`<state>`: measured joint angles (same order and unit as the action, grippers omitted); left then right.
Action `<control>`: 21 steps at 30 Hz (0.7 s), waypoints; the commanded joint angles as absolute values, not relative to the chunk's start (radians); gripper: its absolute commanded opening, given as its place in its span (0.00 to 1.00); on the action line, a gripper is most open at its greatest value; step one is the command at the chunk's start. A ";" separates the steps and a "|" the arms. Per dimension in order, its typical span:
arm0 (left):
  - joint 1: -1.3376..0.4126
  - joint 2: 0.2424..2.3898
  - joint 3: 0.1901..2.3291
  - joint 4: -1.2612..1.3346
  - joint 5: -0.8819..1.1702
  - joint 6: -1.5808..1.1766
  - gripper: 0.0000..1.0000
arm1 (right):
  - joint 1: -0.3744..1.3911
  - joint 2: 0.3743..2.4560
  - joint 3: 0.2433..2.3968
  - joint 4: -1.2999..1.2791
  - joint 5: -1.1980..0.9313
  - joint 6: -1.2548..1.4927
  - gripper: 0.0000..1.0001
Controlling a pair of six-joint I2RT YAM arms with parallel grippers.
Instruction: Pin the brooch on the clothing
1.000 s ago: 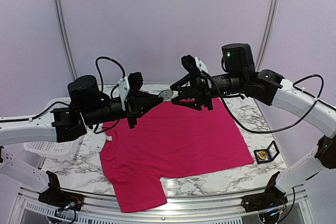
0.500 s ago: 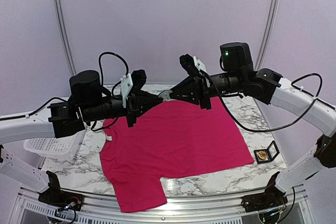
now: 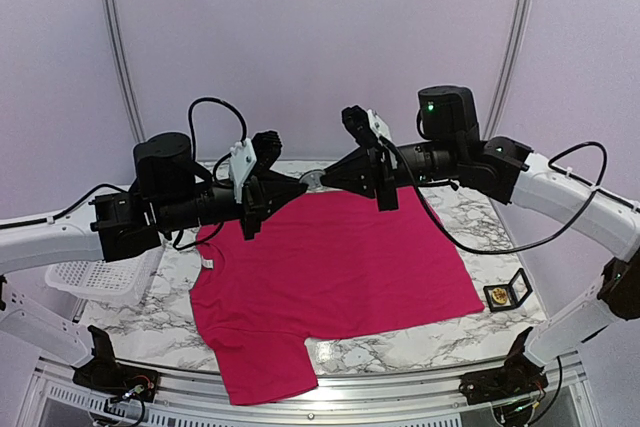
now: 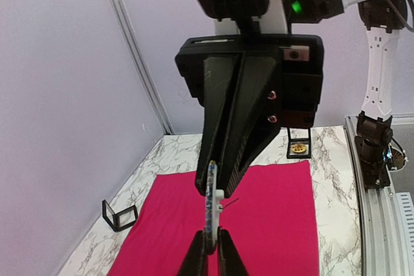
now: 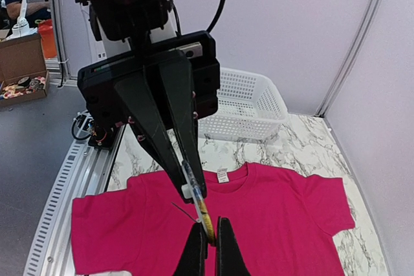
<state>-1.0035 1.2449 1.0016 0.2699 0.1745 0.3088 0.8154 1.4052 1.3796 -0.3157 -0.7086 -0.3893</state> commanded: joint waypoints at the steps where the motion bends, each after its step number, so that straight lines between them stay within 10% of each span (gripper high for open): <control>1: -1.001 1.236 1.000 0.256 0.050 0.308 0.19 | 0.824 1.382 1.292 -0.107 -0.636 -0.330 0.00; 5: -0.984 1.211 0.948 0.251 -0.080 0.239 0.74 | 0.824 1.390 1.220 -0.010 -0.507 -0.358 0.00; 7: -0.970 1.180 0.890 0.238 -0.134 0.206 0.83 | 0.825 1.414 1.193 0.048 -0.418 -0.398 0.00; 21: -0.946 1.339 0.476 0.384 -0.245 -0.229 0.63 | 0.902 1.772 1.055 0.500 -0.157 -0.744 0.00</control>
<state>-0.9459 1.3060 0.5259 0.2520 -0.2039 -0.1455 0.8574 1.7195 1.0779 0.2955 -0.2089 -0.5919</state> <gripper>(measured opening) 0.629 0.002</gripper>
